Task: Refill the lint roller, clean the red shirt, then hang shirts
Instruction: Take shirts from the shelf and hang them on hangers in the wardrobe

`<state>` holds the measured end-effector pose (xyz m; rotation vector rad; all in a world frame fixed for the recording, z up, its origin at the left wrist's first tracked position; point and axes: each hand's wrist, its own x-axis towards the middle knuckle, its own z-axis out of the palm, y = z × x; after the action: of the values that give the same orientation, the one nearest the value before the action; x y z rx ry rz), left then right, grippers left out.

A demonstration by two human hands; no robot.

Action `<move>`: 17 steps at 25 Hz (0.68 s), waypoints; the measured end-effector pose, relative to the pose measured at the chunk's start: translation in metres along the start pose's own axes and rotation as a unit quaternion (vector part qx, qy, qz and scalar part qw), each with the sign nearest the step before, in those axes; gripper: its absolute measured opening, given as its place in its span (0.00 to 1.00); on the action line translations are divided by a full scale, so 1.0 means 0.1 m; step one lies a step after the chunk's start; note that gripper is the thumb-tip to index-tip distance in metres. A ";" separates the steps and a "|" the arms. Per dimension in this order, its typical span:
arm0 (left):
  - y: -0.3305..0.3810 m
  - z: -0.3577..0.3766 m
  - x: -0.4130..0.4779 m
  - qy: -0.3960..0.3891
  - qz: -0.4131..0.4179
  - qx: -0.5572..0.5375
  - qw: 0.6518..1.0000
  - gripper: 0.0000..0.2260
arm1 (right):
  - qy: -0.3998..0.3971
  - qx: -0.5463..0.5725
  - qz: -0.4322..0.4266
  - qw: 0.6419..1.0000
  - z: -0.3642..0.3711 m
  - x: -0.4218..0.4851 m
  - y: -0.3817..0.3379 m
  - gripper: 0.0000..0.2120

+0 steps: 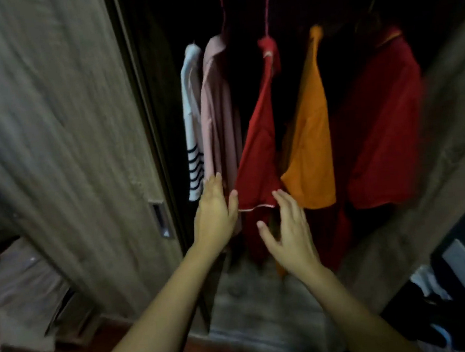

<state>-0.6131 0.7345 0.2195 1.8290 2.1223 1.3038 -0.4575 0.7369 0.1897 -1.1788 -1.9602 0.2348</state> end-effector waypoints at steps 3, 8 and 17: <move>-0.37 -0.16 -0.16 -0.022 0.000 0.044 0.999 0.25 | -0.076 -0.012 0.002 0.997 0.31 -0.31 -0.17 0.33; -1.03 -0.45 -0.29 -0.071 0.019 0.146 0.987 0.27 | -0.152 -0.082 -0.032 0.984 0.81 -0.51 -0.35 0.32; -2.19 -1.22 0.35 -0.129 0.271 0.283 0.911 0.26 | -0.287 -0.338 -0.174 0.879 2.21 -0.04 -1.18 0.35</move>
<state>-0.8619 0.7091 0.1810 2.7801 2.0551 0.4264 -0.6931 0.7221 0.1070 -1.2206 -2.8839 -0.3720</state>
